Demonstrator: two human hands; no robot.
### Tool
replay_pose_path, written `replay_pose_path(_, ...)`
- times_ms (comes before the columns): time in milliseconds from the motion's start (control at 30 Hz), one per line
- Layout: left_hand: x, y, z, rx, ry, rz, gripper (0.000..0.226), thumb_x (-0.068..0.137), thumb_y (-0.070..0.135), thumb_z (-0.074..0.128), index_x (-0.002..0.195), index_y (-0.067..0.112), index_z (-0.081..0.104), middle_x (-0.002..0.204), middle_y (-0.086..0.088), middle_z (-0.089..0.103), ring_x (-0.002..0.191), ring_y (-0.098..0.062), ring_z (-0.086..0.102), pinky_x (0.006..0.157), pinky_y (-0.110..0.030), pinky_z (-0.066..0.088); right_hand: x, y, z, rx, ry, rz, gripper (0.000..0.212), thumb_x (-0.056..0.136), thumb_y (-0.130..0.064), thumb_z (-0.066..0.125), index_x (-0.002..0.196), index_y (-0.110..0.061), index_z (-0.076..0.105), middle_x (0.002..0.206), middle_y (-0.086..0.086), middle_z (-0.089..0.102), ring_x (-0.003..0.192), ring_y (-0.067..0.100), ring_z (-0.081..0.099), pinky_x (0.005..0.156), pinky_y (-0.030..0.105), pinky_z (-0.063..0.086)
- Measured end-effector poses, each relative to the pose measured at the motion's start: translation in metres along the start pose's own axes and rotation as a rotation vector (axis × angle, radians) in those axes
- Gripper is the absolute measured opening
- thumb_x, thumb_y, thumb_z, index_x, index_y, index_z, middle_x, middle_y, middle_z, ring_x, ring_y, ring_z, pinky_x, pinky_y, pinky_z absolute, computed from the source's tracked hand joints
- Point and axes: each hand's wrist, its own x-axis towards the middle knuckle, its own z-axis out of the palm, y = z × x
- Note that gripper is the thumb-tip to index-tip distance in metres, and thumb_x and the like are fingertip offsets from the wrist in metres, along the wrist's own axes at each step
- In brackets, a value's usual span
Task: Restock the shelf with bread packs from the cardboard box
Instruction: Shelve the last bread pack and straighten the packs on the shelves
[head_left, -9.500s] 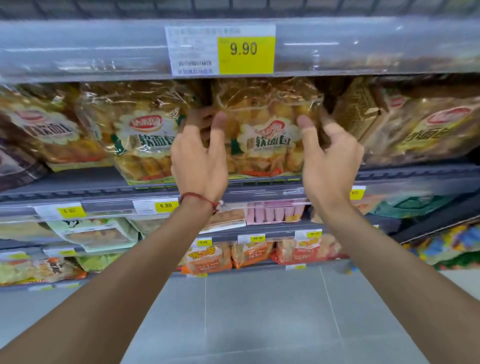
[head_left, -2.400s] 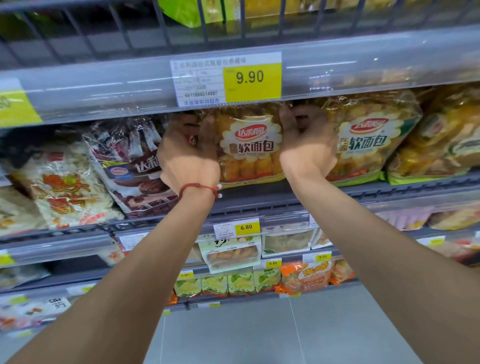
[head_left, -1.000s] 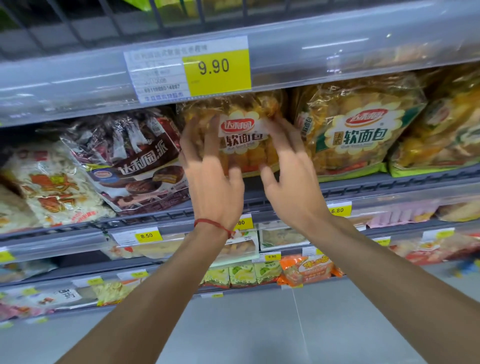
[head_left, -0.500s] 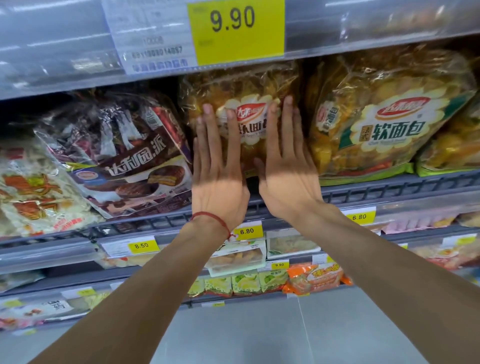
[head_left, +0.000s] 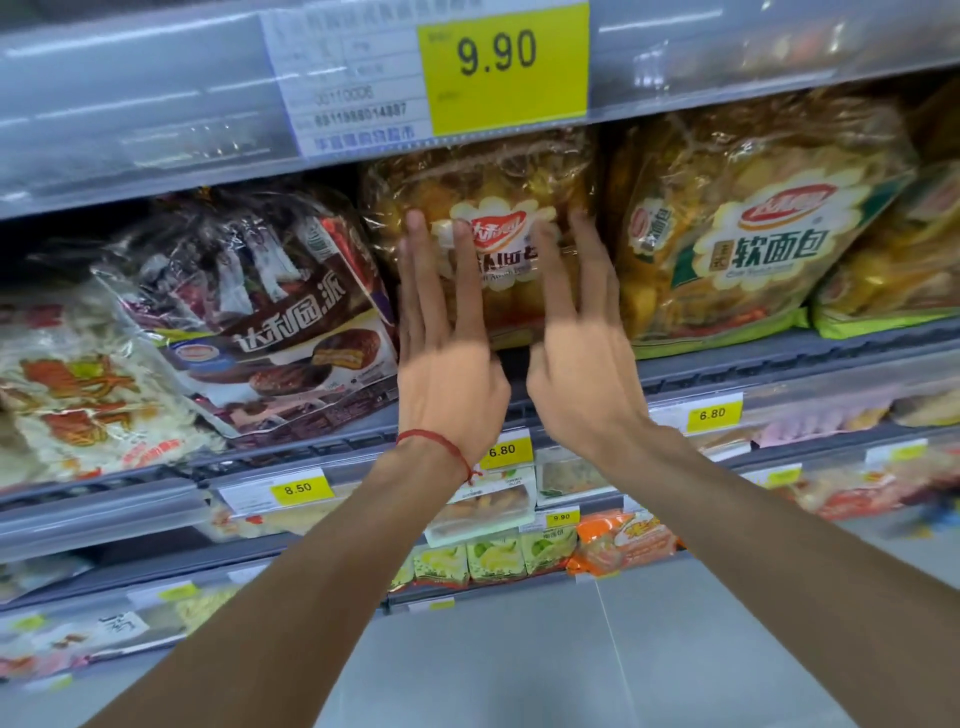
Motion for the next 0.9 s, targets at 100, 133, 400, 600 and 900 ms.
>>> replay_pose_path(100, -0.011, 0.004, -0.011, -0.083, 0.023, -0.014, 0.094, 0.071, -0.008, 0.049, 0.156, 0.019, 0.022, 0.162, -0.01, 0.003, 0.147, -0.039, 0.017, 0.104, -0.055, 0.043, -0.008, -0.008, -0.006, 0.102, 0.06, 0.045, 0.064, 0.077, 0.011, 0.051, 0.138, -0.006, 0.05, 0.145, 0.017, 0.041, 0.127, 0.033, 0.043, 0.106, 0.044, 0.043)
replay_pose_path(133, -0.014, 0.004, -0.012, -0.09, 0.04, -0.01, 0.089, 0.07, -0.008, 0.048, 0.152, 0.019, 0.031, 0.157, -0.011, 0.014, 0.14, -0.039, 0.026, 0.107, -0.053, 0.04, -0.01, -0.008, -0.005, 0.132, 0.034, 0.043, 0.056, 0.079, 0.01, 0.051, 0.132, -0.006, 0.054, 0.137, 0.016, 0.047, 0.119, 0.032, 0.048, 0.1, 0.045, 0.045)
replay_pose_path(400, 0.002, -0.01, -0.006, -0.362, 0.023, -0.107, 0.075, 0.067, -0.018, 0.044, 0.133, 0.014, 0.049, 0.134, -0.009, 0.035, 0.116, -0.026, 0.05, 0.098, -0.038, 0.049, 0.005, 0.003, -0.001, 0.152, -0.09, -0.031, 0.057, 0.074, 0.015, 0.05, 0.125, -0.009, 0.056, 0.128, 0.011, 0.052, 0.114, 0.031, 0.055, 0.086, 0.047, 0.054)
replay_pose_path(600, -0.002, -0.007, -0.001, -0.375, 0.024, -0.12, 0.071, 0.068, -0.016, 0.048, 0.132, 0.013, 0.05, 0.128, -0.01, 0.042, 0.113, -0.023, 0.051, 0.099, -0.034, 0.046, 0.008, 0.006, -0.006, 0.139, -0.151, -0.036, 0.056, 0.075, 0.013, 0.051, 0.126, -0.01, 0.055, 0.13, 0.009, 0.052, 0.112, 0.032, 0.057, 0.084, 0.048, 0.056)
replay_pose_path(900, 0.025, 0.001, -0.013, -0.794, -0.135, -0.372, 0.023, 0.082, 0.028, 0.05, 0.091, 0.02, 0.07, 0.095, -0.004, 0.075, 0.1, -0.024, 0.069, 0.093, -0.05, 0.053, -0.007, 0.008, -0.036, 0.167, -0.3, 0.096, 0.057, 0.088, 0.007, 0.044, 0.139, -0.017, 0.051, 0.143, 0.004, 0.047, 0.118, 0.031, 0.055, 0.1, 0.044, 0.048)
